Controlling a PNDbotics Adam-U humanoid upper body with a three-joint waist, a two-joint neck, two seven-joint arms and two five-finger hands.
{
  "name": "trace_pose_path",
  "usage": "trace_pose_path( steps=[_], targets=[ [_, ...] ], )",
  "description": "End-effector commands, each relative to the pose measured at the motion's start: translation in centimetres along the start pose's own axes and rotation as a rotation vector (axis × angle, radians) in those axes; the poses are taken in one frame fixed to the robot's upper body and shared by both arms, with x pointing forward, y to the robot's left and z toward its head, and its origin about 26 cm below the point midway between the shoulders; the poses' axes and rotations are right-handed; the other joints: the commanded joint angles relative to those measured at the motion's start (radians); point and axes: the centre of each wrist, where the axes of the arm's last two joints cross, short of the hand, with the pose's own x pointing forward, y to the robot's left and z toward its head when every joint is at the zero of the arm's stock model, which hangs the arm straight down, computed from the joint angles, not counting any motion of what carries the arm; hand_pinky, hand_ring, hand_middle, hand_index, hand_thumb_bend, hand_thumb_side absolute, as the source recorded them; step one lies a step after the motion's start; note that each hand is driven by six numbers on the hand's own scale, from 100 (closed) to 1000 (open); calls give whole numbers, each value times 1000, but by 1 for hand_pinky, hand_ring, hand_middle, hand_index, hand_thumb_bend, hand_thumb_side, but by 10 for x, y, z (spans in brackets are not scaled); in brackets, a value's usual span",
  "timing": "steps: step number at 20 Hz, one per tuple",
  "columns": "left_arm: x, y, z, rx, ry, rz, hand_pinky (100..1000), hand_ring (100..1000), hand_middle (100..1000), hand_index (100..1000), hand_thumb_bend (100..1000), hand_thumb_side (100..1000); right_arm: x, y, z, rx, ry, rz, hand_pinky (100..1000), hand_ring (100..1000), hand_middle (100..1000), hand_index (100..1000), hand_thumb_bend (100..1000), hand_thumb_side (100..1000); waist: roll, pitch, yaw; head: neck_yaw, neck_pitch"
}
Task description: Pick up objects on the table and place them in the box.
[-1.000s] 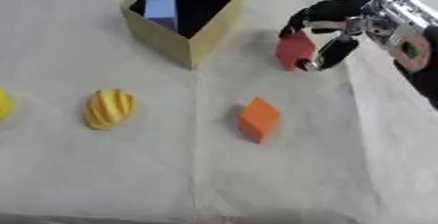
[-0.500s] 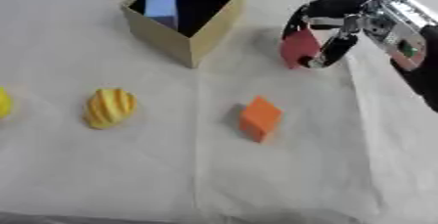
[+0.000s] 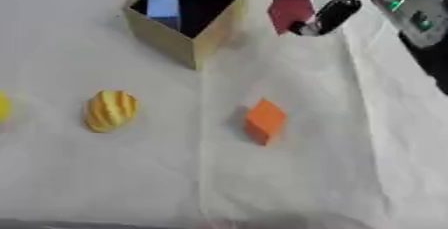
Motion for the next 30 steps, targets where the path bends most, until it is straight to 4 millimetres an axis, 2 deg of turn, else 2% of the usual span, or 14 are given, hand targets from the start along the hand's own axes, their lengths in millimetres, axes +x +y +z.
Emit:
trace_pose_path(
  steps=[1, 5, 9, 14, 19, 20, 23, 25, 28, 30],
  targets=[
    [6, 3, -5, -9, -33, -11, 697, 696, 590, 751, 428, 548, 12, -31, -23, -59, -31, 20, 824, 605, 575, 727, 350, 100, 1, -24, 4, -3, -1],
    [6, 1, -5, -15, -34, -8, 697, 696, 590, 751, 429, 546, 18, -41, -65, -77, -32, 15, 826, 611, 581, 733, 365, 100, 1, -28, 16, -13, -3],
    [7, 0, -5, -21, -36, -3, 697, 696, 590, 751, 429, 546, 16, -28, -94, -48, -7, 26, 825, 619, 587, 736, 368, 114, 2, -25, 30, -38, -6],
    [7, -1, -6, -23, -36, 4, 697, 696, 590, 751, 428, 547, 9, -1, -110, 0, 15, 30, 825, 622, 591, 736, 349, 126, 2, -20, 36, -69, -3],
    [8, -2, -6, -24, -35, 9, 697, 696, 590, 751, 428, 547, 8, 15, -117, 19, 21, 44, 828, 631, 600, 743, 346, 133, 5, -18, 40, -75, -5],
    [8, -2, -6, -24, -35, 9, 697, 696, 589, 751, 428, 547, 8, 16, -118, 17, 17, 48, 835, 664, 626, 757, 330, 132, 5, -18, 40, -74, -5],
    [7, -2, -6, -26, -34, 10, 697, 697, 589, 751, 429, 547, 13, 14, -123, 9, -12, 60, 888, 869, 806, 891, 244, 108, 6, -18, 40, -73, -4],
    [7, -3, -6, -27, -34, 10, 697, 696, 589, 751, 429, 547, 16, 11, -125, 8, -25, 69, 916, 946, 866, 914, 221, 100, 5, -19, 39, -72, -3],
    [7, -3, -6, -27, -35, 10, 696, 697, 589, 751, 431, 546, 18, 6, -126, 5, -15, 86, 926, 977, 895, 932, 257, 161, 5, -20, 40, -69, -2],
    [7, -2, -6, -27, -33, 9, 696, 697, 589, 751, 431, 547, 19, 4, -126, 2, -3, 97, 925, 978, 896, 933, 279, 155, 4, -21, 40, -68, -1]
  ],
)
